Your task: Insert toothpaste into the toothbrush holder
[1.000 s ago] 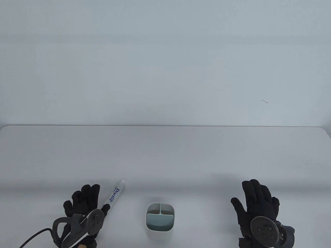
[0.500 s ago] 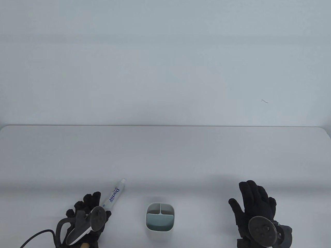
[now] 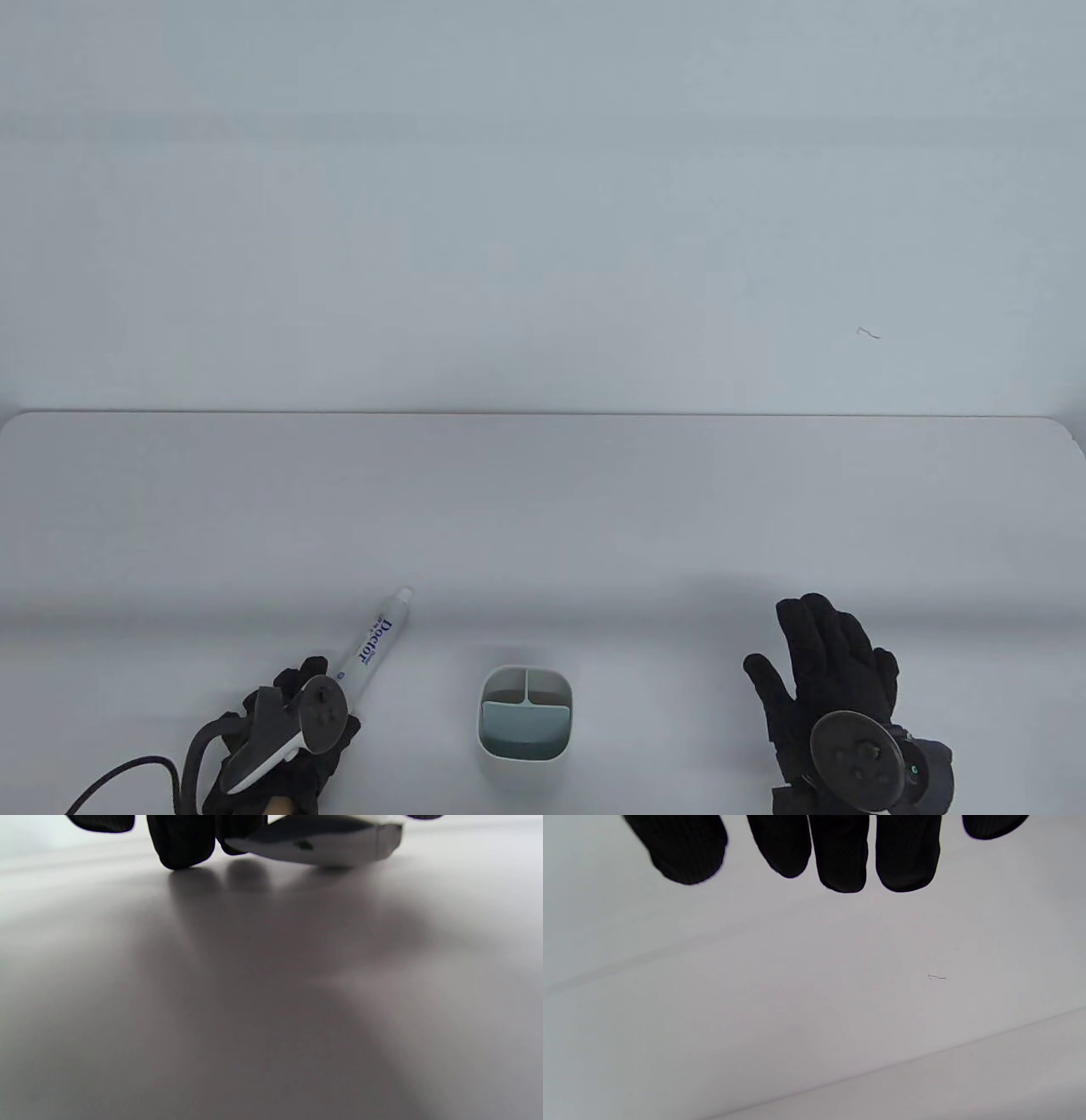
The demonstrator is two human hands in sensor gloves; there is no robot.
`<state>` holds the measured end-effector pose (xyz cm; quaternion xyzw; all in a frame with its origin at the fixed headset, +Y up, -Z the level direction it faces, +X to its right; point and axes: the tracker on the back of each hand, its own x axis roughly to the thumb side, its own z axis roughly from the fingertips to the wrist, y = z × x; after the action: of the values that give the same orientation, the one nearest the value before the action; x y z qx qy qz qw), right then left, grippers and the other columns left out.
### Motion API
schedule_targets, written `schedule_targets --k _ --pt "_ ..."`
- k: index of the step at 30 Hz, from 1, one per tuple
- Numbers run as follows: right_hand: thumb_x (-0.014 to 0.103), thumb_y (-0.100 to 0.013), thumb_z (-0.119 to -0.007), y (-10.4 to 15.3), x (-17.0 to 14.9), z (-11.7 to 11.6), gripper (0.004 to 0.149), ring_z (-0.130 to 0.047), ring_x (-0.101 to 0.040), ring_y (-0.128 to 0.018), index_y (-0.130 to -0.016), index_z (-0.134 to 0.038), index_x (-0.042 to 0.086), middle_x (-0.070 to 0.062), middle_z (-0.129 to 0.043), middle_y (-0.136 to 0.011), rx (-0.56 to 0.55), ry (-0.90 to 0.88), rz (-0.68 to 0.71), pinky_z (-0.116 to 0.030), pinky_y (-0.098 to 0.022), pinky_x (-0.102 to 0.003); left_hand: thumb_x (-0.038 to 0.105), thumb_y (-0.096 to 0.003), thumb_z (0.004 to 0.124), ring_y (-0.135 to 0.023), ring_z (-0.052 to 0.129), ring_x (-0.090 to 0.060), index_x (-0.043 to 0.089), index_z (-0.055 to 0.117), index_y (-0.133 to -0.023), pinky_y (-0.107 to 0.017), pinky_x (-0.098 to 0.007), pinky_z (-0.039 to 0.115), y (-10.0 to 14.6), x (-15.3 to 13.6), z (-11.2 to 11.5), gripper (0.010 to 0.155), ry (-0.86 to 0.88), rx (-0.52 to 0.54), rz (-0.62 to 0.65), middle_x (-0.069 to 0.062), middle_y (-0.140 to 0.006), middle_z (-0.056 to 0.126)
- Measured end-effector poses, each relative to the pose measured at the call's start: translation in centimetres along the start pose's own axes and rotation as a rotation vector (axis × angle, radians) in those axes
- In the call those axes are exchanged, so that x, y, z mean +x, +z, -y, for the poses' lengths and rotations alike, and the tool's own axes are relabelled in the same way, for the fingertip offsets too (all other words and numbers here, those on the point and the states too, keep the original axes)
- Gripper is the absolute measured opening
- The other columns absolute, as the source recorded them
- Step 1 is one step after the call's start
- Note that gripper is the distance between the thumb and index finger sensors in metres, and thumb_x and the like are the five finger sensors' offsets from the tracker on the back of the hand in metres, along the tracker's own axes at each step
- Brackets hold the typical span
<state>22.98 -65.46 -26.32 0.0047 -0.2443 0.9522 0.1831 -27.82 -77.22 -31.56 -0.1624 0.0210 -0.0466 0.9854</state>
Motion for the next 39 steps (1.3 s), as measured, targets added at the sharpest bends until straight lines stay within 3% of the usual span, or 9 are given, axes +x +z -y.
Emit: schedule_targets --k 15,22,31,39 --pt "0.052 -0.057 -0.069 0.1 0.2 0.0 0.064 -0.068 -0.05 -0.102 -0.111 -0.054 0.021 -0.013 -0.062 -0.117 0.004 -0.018 0.002 -0.044 -0.067 -0.072 0.053 -0.0608 0.05 -0.108 0.056 -0.053 0.018 0.03 -0.113 -0.067 -0.072 0.054 -0.1 0.2 0.2 0.066 -0.051 -0.04 -0.008 -0.019 -0.123 0.043" --pt "0.052 -0.057 -0.069 0.1 0.2 0.0 0.064 -0.068 -0.049 -0.102 -0.111 -0.054 0.021 -0.013 -0.062 -0.117 0.006 -0.039 0.001 -0.043 -0.067 -0.072 0.049 -0.06 0.06 -0.107 0.06 -0.051 0.019 0.04 -0.111 -0.068 -0.07 0.057 -0.1 0.1 -0.2 0.062 -0.041 -0.02 -0.006 -0.017 -0.121 0.049" --pt "0.051 -0.058 -0.068 0.1 0.2 -0.2 0.063 -0.069 -0.049 -0.101 -0.111 -0.054 0.021 -0.013 -0.063 -0.117 0.023 -0.071 -0.013 -0.044 -0.067 -0.071 0.05 -0.0571 0.066 -0.101 0.075 -0.044 0.019 0.048 -0.104 -0.066 -0.057 0.071 0.0 0.6 -0.4 0.058 -0.104 0.062 -0.023 -0.014 -0.116 0.062" --pt "0.051 -0.058 -0.068 0.1 0.2 -0.3 0.062 -0.071 -0.048 -0.1 -0.111 -0.054 0.021 -0.013 -0.064 -0.116 0.031 -0.1 -0.012 -0.044 -0.067 -0.071 0.05 -0.0548 0.07 -0.092 0.087 -0.027 0.027 0.045 -0.1 -0.063 -0.047 0.08 0.4 1.5 -0.7 0.056 -0.204 0.146 -0.037 -0.003 -0.109 0.073"
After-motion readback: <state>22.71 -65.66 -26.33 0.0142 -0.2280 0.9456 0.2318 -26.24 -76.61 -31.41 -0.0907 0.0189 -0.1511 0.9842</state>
